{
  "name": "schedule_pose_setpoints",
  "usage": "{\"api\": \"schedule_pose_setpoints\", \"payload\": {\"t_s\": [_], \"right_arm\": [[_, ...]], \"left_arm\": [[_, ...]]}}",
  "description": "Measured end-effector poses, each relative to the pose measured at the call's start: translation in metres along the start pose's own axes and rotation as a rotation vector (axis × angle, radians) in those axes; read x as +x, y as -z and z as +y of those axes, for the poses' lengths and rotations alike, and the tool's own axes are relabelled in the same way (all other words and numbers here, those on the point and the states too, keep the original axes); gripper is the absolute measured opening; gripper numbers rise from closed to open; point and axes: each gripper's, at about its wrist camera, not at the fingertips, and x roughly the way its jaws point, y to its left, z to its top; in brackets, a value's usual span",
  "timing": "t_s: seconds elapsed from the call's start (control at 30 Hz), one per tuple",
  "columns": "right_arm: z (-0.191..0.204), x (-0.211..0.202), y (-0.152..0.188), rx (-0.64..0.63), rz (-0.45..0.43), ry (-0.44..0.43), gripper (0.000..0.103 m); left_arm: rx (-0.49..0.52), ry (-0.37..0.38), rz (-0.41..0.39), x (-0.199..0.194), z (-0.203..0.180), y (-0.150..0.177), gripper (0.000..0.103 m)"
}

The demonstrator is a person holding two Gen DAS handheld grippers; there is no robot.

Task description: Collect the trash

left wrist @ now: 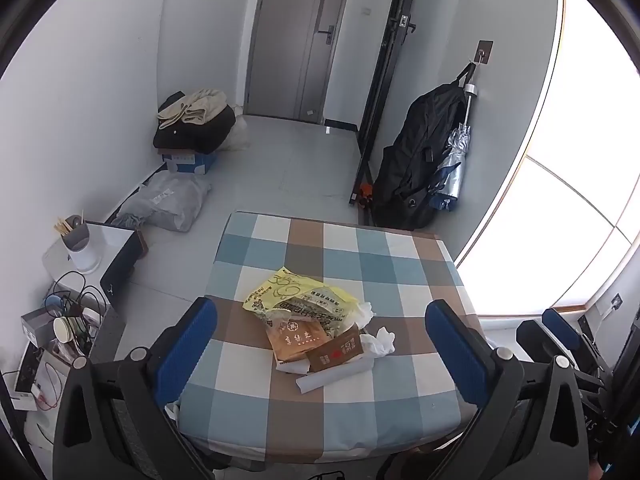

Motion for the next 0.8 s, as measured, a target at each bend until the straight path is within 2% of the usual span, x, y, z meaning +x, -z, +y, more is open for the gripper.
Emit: {"api": "schedule_pose_setpoints", "payload": {"t_s": [0.8], "right_arm": [[0.0,-0.001,0.001,-0.006,-0.001,0.008,0.103]], "left_arm": [[-0.012,-0.014,0.01,0.002,0.01,0.0,0.102]]}}
